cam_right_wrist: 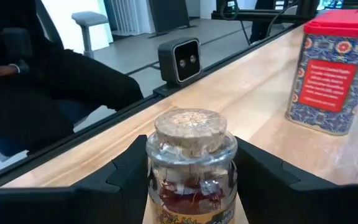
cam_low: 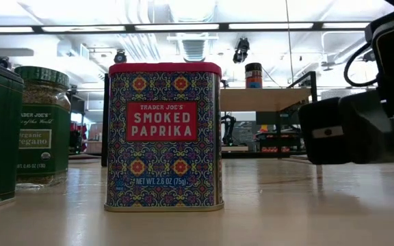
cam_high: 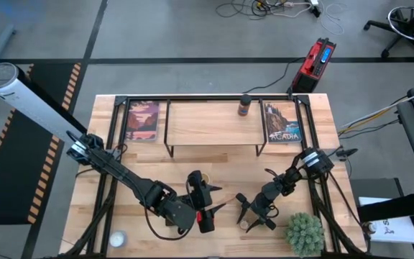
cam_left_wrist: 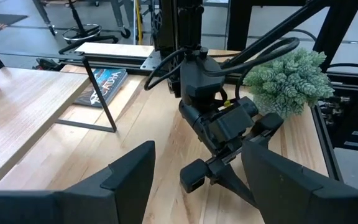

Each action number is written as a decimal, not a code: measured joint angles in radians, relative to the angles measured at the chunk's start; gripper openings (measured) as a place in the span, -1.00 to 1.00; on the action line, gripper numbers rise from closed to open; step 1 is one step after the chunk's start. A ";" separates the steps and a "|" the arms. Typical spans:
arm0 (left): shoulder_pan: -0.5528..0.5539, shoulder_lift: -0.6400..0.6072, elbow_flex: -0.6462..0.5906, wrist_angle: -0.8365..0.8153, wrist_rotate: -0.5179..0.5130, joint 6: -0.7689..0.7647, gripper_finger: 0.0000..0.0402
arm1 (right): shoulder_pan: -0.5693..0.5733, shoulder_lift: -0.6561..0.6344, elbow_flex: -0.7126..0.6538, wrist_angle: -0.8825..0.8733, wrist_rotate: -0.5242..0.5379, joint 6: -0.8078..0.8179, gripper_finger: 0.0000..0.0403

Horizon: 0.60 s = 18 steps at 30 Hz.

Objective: Shelf spices
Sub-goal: Remove the brown seasoning bottle from the shelf

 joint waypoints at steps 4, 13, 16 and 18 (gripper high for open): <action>0.000 0.000 0.000 -0.005 0.000 0.000 0.14 | -0.007 0.000 -0.014 0.010 0.007 0.012 -0.01; 0.000 0.000 0.000 -0.013 0.001 -0.003 0.14 | -0.015 -0.026 -0.052 0.031 0.035 0.019 0.08; 0.000 0.000 0.000 -0.013 0.001 -0.003 0.14 | -0.017 -0.026 -0.054 0.029 0.035 0.018 0.07; 0.000 0.000 0.000 -0.013 0.002 -0.003 0.14 | -0.021 -0.029 -0.058 0.029 0.037 0.017 0.06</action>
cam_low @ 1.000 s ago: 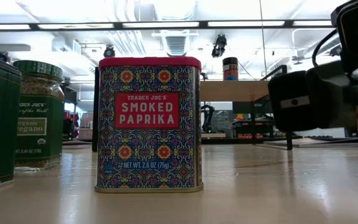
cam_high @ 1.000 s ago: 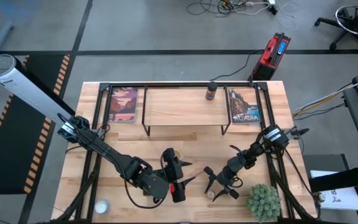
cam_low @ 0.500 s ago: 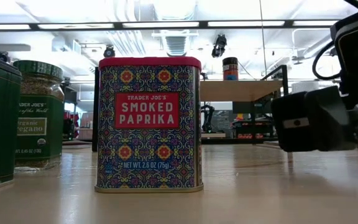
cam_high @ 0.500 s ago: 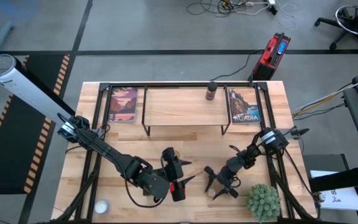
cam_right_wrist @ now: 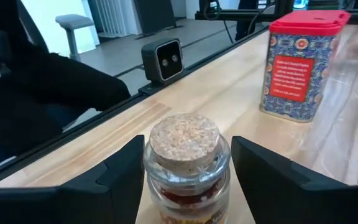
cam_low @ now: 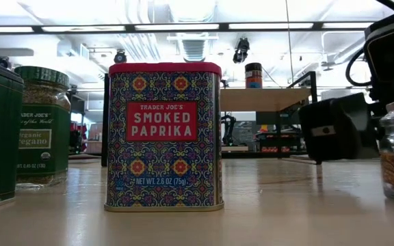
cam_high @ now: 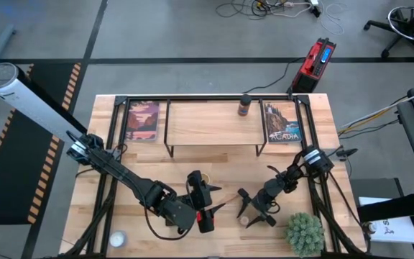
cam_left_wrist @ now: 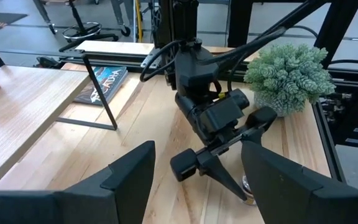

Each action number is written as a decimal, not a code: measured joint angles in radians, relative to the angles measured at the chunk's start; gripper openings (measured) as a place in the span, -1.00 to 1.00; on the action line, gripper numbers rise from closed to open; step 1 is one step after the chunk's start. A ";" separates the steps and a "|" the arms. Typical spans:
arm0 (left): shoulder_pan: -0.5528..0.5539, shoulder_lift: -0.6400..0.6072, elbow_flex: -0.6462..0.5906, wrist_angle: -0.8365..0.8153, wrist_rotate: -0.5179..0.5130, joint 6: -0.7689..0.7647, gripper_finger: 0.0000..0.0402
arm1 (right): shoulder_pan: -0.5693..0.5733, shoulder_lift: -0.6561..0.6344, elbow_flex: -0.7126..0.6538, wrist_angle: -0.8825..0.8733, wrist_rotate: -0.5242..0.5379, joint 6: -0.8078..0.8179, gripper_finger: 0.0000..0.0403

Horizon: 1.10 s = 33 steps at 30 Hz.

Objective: Shelf spices
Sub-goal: Remove the brown seasoning bottle from the shelf, then remove the black seasoning bottle from the shelf

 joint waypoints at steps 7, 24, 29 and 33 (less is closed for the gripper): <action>0.000 0.000 0.000 0.000 0.000 0.000 0.14 | -0.007 -0.101 -0.052 -0.013 0.023 -0.026 0.08; -0.008 0.000 0.000 0.038 0.001 -0.001 0.14 | -0.012 -0.767 -0.084 -0.679 0.132 -0.100 0.02; -0.009 -0.001 0.000 0.038 0.005 -0.016 0.14 | -0.012 -0.940 -0.062 -0.832 0.173 -0.098 0.06; -0.001 -0.007 0.000 0.035 0.013 0.002 0.14 | -0.012 -1.043 -0.017 -1.021 0.258 -0.109 0.10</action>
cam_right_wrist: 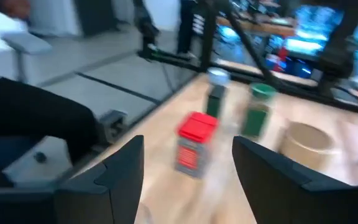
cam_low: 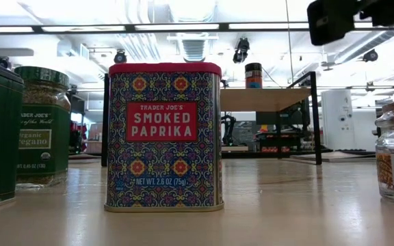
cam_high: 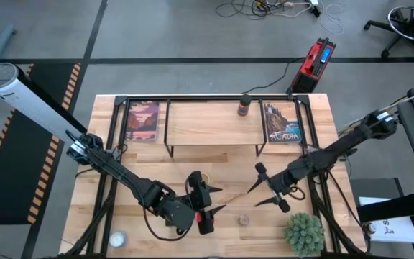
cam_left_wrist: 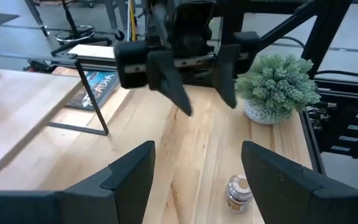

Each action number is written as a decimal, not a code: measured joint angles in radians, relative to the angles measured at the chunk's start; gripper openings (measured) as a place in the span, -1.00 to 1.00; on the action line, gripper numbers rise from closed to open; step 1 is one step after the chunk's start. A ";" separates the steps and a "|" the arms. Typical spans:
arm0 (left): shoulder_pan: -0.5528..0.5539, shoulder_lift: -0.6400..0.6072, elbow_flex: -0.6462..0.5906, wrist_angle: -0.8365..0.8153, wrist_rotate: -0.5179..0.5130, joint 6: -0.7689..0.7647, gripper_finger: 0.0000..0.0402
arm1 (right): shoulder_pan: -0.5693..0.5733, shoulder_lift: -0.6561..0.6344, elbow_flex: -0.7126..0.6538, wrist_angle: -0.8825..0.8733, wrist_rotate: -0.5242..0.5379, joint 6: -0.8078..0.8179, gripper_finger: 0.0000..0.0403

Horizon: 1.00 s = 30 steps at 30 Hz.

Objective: Shelf spices
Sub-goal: Remove the black seasoning bottle from the shelf

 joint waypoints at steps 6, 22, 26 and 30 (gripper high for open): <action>0.039 -0.035 0.000 -0.105 0.006 0.002 0.14 | -0.015 -0.105 0.079 -0.223 0.164 -0.027 0.09; 0.227 -0.059 0.000 -0.129 0.182 0.210 0.14 | -0.344 -0.218 0.111 -0.409 0.176 0.015 0.02; 0.276 -0.066 0.000 -0.093 0.238 0.273 0.12 | -0.397 -0.247 0.111 -0.435 0.179 0.022 0.03; 0.334 -0.069 0.000 -0.085 0.293 0.315 0.09 | -0.444 -0.275 0.111 -0.466 0.213 0.027 0.09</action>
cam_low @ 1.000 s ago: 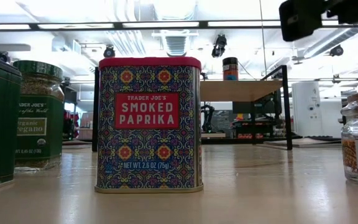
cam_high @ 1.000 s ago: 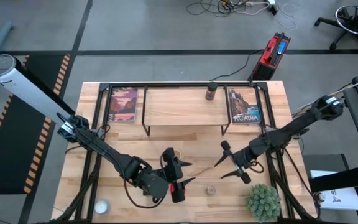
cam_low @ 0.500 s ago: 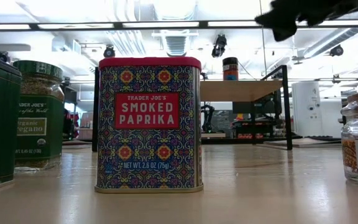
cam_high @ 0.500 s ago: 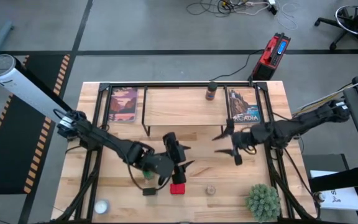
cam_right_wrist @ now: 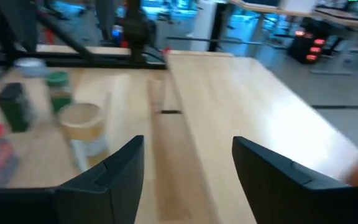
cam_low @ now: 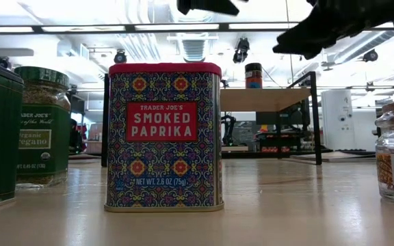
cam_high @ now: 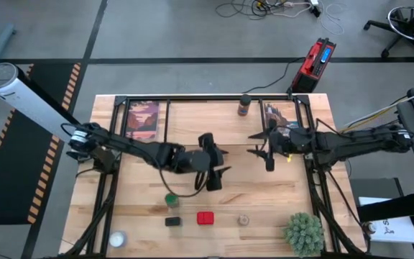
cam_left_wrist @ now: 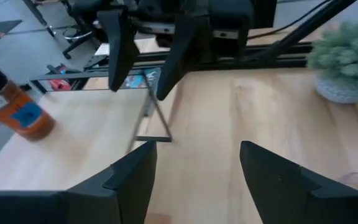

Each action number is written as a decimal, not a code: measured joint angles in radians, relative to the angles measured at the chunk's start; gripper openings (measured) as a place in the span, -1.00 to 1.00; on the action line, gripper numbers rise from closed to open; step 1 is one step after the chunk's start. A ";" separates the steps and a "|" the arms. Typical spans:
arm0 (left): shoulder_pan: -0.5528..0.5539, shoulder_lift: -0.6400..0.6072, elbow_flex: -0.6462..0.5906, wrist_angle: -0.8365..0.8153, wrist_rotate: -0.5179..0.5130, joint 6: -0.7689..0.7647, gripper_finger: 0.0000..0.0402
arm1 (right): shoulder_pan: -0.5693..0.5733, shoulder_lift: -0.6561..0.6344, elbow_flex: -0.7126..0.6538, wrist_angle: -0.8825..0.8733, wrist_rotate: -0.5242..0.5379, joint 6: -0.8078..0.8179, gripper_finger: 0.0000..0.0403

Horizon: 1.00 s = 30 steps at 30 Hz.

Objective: Shelf spices
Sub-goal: Remove the black seasoning bottle from the shelf

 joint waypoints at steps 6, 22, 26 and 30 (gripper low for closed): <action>0.113 -0.017 0.000 -0.003 0.102 0.035 0.10 | -0.067 -0.034 0.000 -0.053 0.071 -0.040 0.22; 0.402 -0.034 0.000 0.014 0.373 0.079 0.10 | -0.426 -0.019 0.000 -0.016 -0.138 -0.051 0.35; 0.442 -0.034 0.001 0.037 0.415 0.081 0.10 | -0.515 0.011 0.018 -0.009 -0.250 -0.041 0.35; 0.469 -0.029 0.001 0.035 0.419 0.128 0.13 | -0.545 0.070 0.057 -0.004 -0.271 -0.085 0.40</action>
